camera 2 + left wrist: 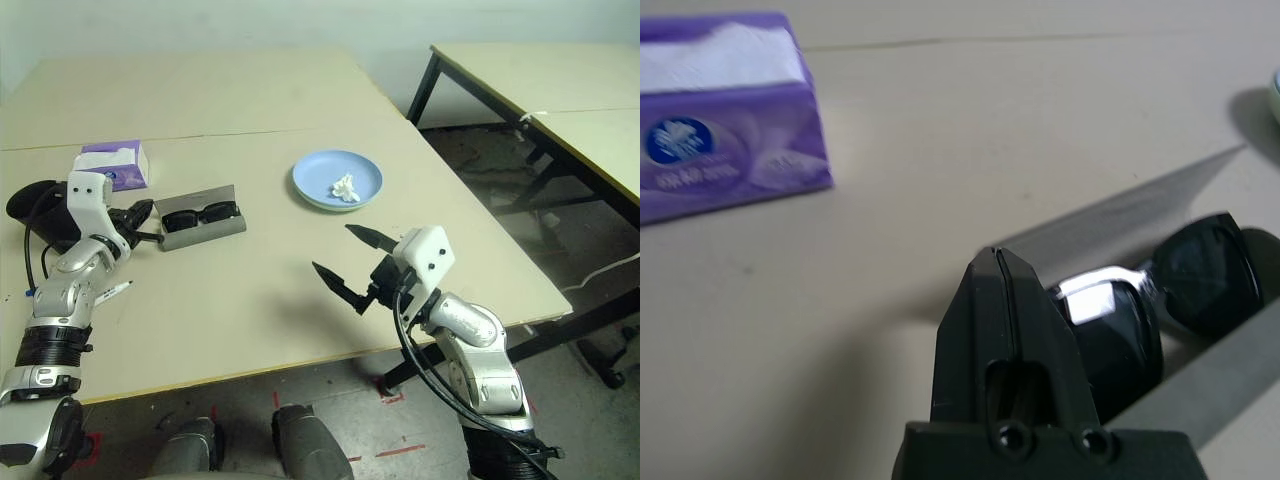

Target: Organize and tidy the items on the table.

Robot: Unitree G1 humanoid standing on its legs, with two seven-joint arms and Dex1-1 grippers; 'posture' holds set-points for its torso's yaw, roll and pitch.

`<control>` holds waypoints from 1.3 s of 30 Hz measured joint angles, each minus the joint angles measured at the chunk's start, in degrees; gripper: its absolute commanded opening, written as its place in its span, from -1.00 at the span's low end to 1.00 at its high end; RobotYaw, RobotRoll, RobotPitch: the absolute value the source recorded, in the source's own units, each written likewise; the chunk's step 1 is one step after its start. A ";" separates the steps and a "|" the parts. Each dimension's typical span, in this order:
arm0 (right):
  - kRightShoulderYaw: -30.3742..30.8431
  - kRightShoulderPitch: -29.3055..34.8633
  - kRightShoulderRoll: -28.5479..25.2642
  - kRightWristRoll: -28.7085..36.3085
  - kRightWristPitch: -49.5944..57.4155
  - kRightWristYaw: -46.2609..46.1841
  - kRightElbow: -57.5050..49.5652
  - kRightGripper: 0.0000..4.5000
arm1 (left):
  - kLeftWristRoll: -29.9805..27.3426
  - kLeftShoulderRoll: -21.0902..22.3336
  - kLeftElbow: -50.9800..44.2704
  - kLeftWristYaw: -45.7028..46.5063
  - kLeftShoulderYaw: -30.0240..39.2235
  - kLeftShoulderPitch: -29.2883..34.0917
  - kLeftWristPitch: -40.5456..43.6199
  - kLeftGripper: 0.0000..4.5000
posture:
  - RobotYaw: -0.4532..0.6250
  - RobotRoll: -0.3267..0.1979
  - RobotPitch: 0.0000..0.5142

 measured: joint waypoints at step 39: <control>1.30 -0.70 -1.85 0.08 0.21 -0.05 -0.09 1.00 | 1.29 -2.15 5.68 9.70 3.86 -0.83 -6.14 -1.00 | -0.62 0.25 -0.66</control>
